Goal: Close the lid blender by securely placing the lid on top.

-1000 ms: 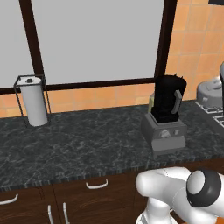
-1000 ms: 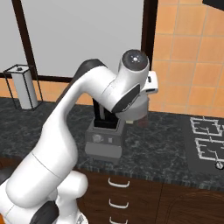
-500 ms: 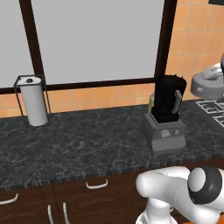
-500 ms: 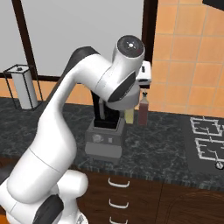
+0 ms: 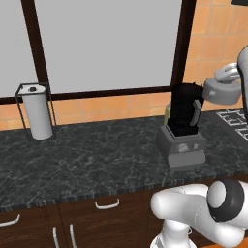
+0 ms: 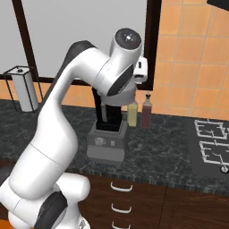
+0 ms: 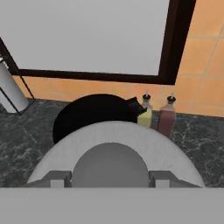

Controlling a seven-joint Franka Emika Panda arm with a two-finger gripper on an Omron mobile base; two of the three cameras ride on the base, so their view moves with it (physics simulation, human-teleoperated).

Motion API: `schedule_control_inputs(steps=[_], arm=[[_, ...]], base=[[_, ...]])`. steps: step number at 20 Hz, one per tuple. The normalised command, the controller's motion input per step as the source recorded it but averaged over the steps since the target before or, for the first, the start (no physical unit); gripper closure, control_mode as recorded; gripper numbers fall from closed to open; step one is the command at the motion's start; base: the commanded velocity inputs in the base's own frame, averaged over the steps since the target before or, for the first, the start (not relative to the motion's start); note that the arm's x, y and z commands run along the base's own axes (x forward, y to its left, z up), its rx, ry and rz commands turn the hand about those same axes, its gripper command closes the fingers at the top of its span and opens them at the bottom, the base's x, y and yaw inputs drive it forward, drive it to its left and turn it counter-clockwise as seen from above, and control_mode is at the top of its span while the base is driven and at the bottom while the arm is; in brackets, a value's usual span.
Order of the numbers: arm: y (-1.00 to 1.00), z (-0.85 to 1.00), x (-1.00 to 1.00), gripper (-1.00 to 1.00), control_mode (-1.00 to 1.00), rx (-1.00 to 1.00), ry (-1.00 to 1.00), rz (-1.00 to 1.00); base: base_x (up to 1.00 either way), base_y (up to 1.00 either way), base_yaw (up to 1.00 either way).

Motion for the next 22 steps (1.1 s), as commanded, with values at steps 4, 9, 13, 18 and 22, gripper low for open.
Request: schedule_control_inputs(steps=[4, 9, 13, 18, 22], arm=[[0.40, 0.06, 0.38, 1.00, -1.00, 0.00, 0.00, -0.03], [0.30, 0.15, 0.45, 1.00, -1.00, 0.00, 0.01, -0.03], [0.20, 0.16, 0.38, 1.00, -1.00, 0.00, 0.00, -0.01], [0.13, 0.25, 0.15, 1.00, -1.00, 0.00, -0.03, -0.01], [0.14, 0.34, 0.06, 1.00, -1.00, 0.00, -0.04, 0.00]], base=[[0.00, 0.00, 0.00], [0.00, 0.00, 0.00], [0.00, 0.00, 0.00], [0.00, 0.00, 0.00], [0.00, 0.00, 0.00]])
